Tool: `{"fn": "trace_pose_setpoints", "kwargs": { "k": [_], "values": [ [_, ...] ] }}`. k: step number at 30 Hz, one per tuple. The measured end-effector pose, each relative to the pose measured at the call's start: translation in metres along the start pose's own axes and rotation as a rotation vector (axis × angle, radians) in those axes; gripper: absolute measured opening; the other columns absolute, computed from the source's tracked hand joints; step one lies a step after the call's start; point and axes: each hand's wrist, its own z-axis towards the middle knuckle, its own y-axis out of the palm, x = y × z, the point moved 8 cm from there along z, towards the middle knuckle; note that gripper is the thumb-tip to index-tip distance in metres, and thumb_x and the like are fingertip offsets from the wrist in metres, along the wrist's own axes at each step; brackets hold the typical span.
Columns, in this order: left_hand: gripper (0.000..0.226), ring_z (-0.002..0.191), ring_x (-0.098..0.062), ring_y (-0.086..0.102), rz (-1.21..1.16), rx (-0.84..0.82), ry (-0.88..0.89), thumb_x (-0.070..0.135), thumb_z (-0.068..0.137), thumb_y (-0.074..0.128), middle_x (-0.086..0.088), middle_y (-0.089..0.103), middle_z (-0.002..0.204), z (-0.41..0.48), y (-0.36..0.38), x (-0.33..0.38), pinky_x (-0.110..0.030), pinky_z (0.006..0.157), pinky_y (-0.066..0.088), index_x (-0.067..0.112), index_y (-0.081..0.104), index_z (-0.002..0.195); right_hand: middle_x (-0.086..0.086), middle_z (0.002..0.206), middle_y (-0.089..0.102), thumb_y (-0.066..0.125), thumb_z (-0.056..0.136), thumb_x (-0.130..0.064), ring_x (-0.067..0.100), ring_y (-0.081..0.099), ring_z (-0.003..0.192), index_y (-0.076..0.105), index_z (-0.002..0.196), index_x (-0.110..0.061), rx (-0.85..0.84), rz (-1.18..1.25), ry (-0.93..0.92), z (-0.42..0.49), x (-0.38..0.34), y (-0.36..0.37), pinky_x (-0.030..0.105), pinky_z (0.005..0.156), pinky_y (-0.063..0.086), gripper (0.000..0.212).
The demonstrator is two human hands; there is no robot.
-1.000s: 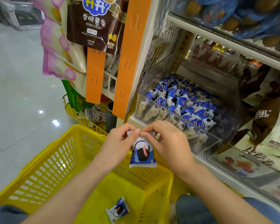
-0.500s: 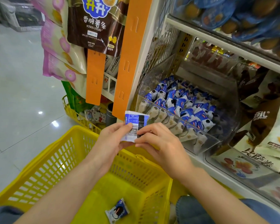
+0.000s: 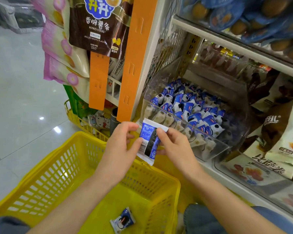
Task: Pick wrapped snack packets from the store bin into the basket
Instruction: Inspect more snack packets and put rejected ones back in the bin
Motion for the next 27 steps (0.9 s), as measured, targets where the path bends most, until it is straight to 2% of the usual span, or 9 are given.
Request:
{"fn": "trace_pose_setpoints", "kwargs": {
  "k": [3,6,10,12,15,19,21,23,27],
  "values": [
    [0.024,0.093,0.01,0.051,0.053,-0.036,0.04,0.032,0.081,0.065,0.02,0.052,0.102,-0.005,0.005,0.001,-0.007,0.069,0.042,0.042,0.048,0.094,0.004,0.067,0.06,0.054,0.092,-0.019,0.007,0.062,0.061,0.052,0.072,-0.007,-0.001,-0.058,-0.027,-0.005,0.0,0.006,0.024,0.055,0.056,0.024],
    [0.034,0.092,0.015,0.047,0.14,-0.037,0.039,0.037,0.074,0.072,0.023,0.049,0.1,-0.007,0.007,-0.002,-0.001,0.065,0.04,0.045,0.043,0.09,0.006,0.072,0.066,0.056,0.09,-0.022,0.009,0.066,0.065,0.061,0.084,-0.002,-0.044,-0.116,-0.052,-0.008,-0.002,0.012,0.027,0.059,0.058,0.021],
    [0.037,0.092,0.002,0.056,0.07,-0.058,-0.013,0.027,0.077,0.073,0.019,0.056,0.103,-0.003,0.006,-0.008,-0.017,0.073,0.051,0.045,0.047,0.096,0.004,0.078,0.069,0.059,0.089,-0.021,0.012,0.068,0.072,0.066,0.088,-0.009,-0.039,-0.171,-0.106,-0.008,-0.007,0.009,0.027,0.061,0.058,0.013],
    [0.035,0.094,-0.002,0.059,0.008,-0.086,-0.035,0.02,0.079,0.072,0.017,0.058,0.105,-0.001,0.008,-0.008,-0.025,0.08,0.054,0.037,0.053,0.102,0.0,0.077,0.068,0.059,0.089,-0.021,0.009,0.067,0.071,0.065,0.084,-0.018,-0.028,-0.189,-0.135,-0.007,-0.01,0.005,0.025,0.06,0.058,0.008],
    [0.034,0.097,0.004,0.059,-0.039,-0.146,-0.013,0.018,0.084,0.066,0.022,0.058,0.104,-0.002,0.011,-0.002,-0.018,0.082,0.053,0.041,0.052,0.104,-0.004,0.074,0.068,0.06,0.088,-0.023,0.008,0.067,0.07,0.062,0.078,-0.03,-0.013,-0.214,-0.171,-0.006,-0.013,0.001,0.023,0.057,0.057,0.012],
    [0.033,0.1,0.008,0.058,-0.038,-0.179,0.025,0.019,0.09,0.057,0.019,0.061,0.106,-0.006,0.015,0.004,-0.009,0.078,0.049,0.049,0.047,0.1,-0.007,0.07,0.067,0.062,0.086,-0.027,0.005,0.065,0.067,0.06,0.072,-0.033,0.023,-0.251,-0.213,-0.007,-0.017,-0.002,0.022,0.055,0.055,0.015],
    [0.029,0.1,0.008,0.057,0.025,-0.153,0.03,0.022,0.091,0.056,0.02,0.059,0.105,-0.007,0.013,0.003,-0.01,0.078,0.05,0.048,0.046,0.101,-0.009,0.07,0.065,0.061,0.086,-0.031,0.003,0.064,0.07,0.059,0.075,-0.033,0.028,-0.346,-0.256,-0.01,-0.019,-0.001,0.025,0.058,0.056,0.011],
    [0.023,0.101,0.003,0.058,0.107,-0.127,0.037,0.03,0.09,0.054,0.018,0.059,0.105,-0.009,0.01,0.002,-0.019,0.081,0.053,0.044,0.045,0.105,-0.01,0.075,0.064,0.058,0.086,-0.034,0.002,0.062,0.076,0.063,0.085,-0.025,0.01,-0.423,-0.308,-0.013,-0.021,0.003,0.028,0.064,0.056,0.01],
    [0.014,0.086,0.002,0.061,0.166,-0.11,0.078,0.031,0.093,0.049,0.015,0.061,0.095,-0.012,0.006,0.007,-0.024,0.072,0.054,0.039,0.046,0.104,-0.012,0.08,0.062,0.059,0.087,-0.031,-0.003,0.057,0.084,0.064,0.094,-0.017,0.008,-0.518,-0.395,-0.018,-0.026,0.006,0.008,0.064,0.045,0.017]
  ]
}}
